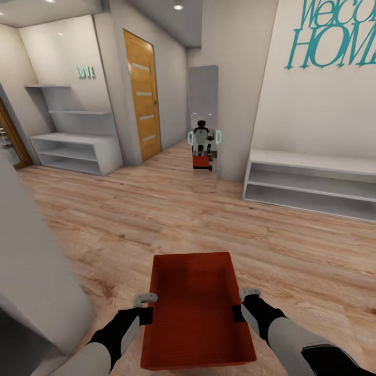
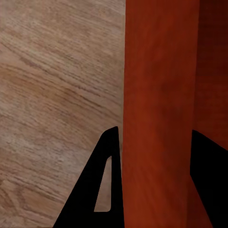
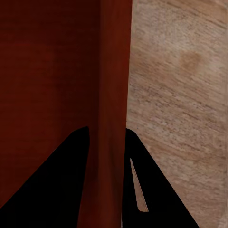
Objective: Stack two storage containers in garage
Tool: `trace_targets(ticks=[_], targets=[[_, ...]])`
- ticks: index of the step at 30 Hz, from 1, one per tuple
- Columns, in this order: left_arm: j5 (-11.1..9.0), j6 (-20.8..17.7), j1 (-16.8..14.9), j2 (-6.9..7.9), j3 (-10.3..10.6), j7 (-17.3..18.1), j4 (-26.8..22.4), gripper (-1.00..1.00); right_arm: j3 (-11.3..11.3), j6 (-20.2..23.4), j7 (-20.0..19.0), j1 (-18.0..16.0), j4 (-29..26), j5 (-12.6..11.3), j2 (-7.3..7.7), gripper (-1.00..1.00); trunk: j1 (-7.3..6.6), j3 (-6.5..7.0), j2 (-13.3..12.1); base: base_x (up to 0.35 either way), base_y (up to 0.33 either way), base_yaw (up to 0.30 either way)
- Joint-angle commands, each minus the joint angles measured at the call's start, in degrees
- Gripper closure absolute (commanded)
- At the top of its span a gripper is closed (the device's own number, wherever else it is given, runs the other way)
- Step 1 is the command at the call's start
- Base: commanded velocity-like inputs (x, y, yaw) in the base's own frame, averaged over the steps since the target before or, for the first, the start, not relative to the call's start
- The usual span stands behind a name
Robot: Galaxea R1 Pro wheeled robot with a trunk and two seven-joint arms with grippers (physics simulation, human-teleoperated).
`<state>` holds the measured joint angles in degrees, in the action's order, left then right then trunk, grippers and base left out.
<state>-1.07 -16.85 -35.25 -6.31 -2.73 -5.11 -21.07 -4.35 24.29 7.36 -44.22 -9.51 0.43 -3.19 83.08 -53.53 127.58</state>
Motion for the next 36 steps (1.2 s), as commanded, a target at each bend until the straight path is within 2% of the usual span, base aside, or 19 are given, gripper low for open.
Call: trace_targets(ticks=[1, 36], targets=[[0.5, -0.4, 0.0, -0.02, -0.3, -0.3, -0.1, 1.0, 0.0, 0.5, 0.2, 0.0, -0.2, 0.9, 0.03, 1.0, 0.03, -0.05, 0.0, 0.348, 0.0, 0.0], [0.5, -0.4, 0.0, -0.02, -0.3, -0.3, -0.1, 1.0, 0.0, 0.5, 0.1, 0.0, -0.2, 0.9, 0.03, 1.0, 0.03, -0.05, 0.0, 0.348, 0.0, 0.0]])
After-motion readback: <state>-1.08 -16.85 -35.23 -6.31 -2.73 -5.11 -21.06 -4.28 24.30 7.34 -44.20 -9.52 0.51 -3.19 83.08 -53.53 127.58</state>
